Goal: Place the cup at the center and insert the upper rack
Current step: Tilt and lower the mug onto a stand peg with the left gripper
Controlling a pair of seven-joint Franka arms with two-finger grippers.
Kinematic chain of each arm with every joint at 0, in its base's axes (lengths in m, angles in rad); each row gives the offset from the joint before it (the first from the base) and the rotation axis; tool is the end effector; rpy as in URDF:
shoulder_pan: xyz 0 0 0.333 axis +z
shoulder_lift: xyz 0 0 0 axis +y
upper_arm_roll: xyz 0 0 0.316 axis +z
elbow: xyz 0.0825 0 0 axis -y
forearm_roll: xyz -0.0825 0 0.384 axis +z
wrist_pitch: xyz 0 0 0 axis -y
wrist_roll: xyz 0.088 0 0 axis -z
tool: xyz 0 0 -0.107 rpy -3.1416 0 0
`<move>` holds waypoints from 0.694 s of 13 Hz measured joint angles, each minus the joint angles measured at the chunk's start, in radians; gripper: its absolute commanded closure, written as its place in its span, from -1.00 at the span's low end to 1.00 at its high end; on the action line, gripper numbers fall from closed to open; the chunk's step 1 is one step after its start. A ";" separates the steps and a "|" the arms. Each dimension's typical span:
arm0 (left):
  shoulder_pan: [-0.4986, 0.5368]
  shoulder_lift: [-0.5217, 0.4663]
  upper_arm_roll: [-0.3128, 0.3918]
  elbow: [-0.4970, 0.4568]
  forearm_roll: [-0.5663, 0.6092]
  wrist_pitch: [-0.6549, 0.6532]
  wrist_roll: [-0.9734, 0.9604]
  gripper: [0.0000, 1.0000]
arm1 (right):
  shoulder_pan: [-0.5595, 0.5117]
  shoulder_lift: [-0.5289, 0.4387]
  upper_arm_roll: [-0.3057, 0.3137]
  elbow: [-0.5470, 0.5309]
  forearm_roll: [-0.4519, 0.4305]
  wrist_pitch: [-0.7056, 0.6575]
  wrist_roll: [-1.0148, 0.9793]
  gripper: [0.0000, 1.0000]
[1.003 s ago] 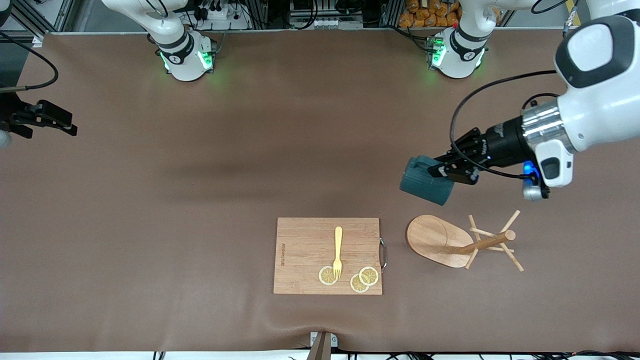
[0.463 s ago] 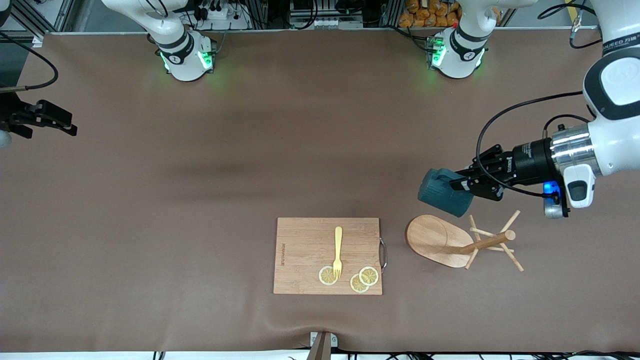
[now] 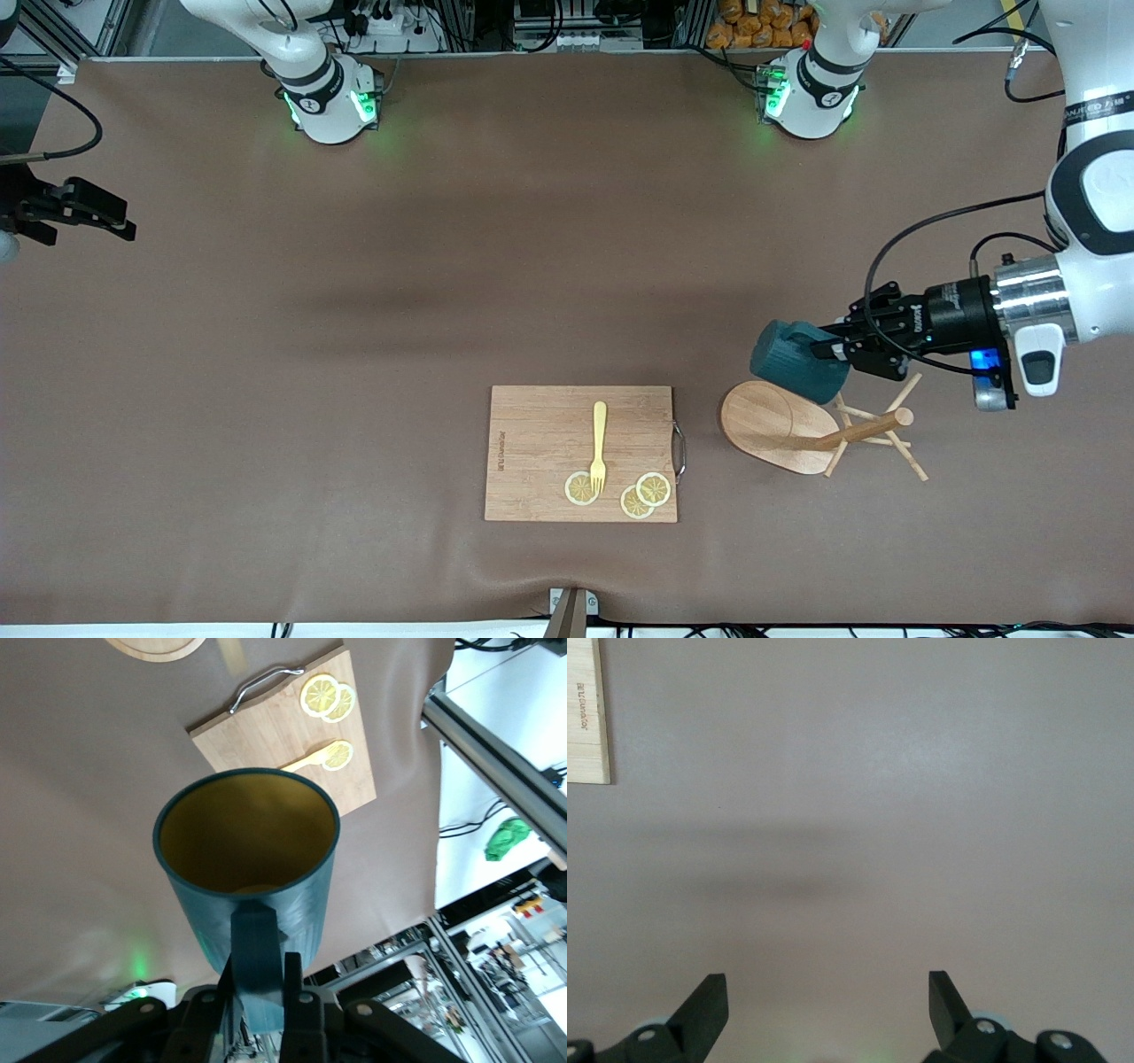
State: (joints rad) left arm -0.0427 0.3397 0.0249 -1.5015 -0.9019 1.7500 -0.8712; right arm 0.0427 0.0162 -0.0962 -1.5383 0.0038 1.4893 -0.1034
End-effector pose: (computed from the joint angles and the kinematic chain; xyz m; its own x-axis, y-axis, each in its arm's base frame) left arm 0.6606 -0.0844 0.4981 0.4802 0.5610 -0.6743 0.8771 -0.3123 0.3648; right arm 0.5503 -0.0286 0.6239 0.9967 0.0502 -0.0645 0.0497 -0.9987 -0.0089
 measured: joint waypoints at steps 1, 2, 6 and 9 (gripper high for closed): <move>0.007 0.009 0.000 0.000 -0.008 0.000 0.010 1.00 | 0.000 0.000 0.000 0.000 0.000 0.000 0.000 -1.00; 0.011 0.017 0.000 0.000 -0.010 0.000 0.012 1.00 | 0.000 0.000 0.000 0.000 0.000 0.000 0.000 -1.00; 0.033 0.044 0.000 0.000 -0.061 0.000 0.030 1.00 | 0.000 0.000 0.000 0.001 0.000 0.000 0.000 -1.00; 0.049 0.068 0.000 0.000 -0.098 0.000 0.057 1.00 | 0.000 0.000 0.000 0.001 0.000 0.000 0.000 -1.00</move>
State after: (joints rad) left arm 0.0064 0.4080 0.0244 -1.5011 -1.0001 1.7500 -0.8146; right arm 0.0430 0.0162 -0.0958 -1.5370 0.0038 1.4895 -0.1034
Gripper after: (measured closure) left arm 0.789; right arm 0.000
